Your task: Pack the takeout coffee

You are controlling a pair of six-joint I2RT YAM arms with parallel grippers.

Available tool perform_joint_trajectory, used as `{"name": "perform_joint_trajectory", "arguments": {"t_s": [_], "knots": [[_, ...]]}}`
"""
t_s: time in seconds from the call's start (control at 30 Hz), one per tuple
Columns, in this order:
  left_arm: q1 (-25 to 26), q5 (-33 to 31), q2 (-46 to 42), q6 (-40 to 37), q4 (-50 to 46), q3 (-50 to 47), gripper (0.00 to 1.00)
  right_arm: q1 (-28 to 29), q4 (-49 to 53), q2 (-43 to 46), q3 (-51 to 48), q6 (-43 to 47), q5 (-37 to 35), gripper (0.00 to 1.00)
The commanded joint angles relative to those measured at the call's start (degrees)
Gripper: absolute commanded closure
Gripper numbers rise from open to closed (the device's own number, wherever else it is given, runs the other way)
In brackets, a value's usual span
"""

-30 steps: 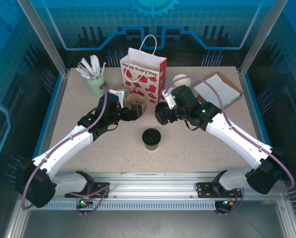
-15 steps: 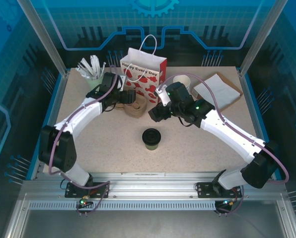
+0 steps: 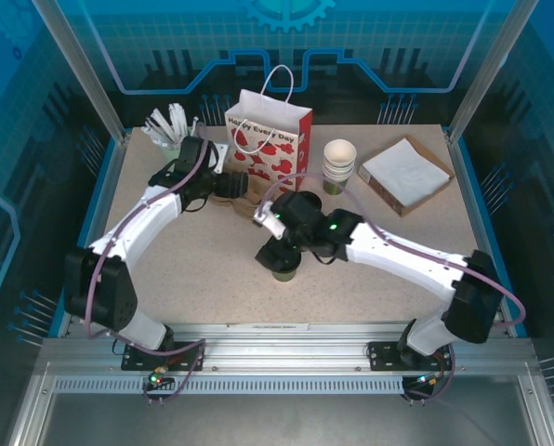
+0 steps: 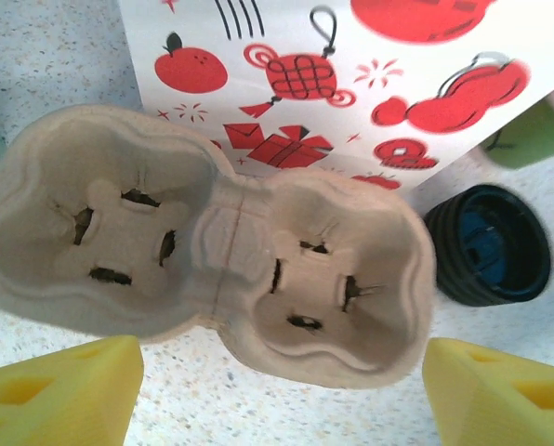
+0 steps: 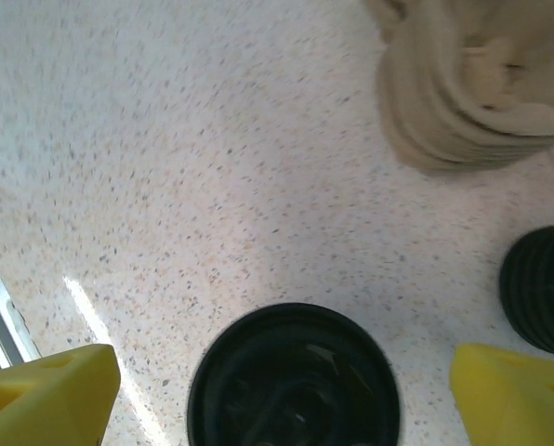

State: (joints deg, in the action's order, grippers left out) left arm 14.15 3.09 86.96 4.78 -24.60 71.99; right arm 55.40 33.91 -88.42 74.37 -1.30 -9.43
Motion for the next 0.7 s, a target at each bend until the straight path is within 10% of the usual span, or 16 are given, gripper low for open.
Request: {"name": "perform_joint_trajectory", "arguments": {"t_s": [0.0, 0.43, 0.67], "knots": [[-0.10, 3.15, -4.40, 7.42, 0.00, -2.33, 0.23, 1.95, 3.88, -2.93, 3.44, 3.06, -6.89, 0.07], [8.20, 25.82, -21.13, 29.98, 6.49, -26.90, 0.27, -20.09, 0.26, 11.61, -14.34, -16.44, 30.37, 0.13], [9.65, 33.48, -18.59, 34.94, 13.93, -32.89, 0.25, -23.49, -5.83, 9.86, -20.01, -22.02, 37.08, 0.18]]}}
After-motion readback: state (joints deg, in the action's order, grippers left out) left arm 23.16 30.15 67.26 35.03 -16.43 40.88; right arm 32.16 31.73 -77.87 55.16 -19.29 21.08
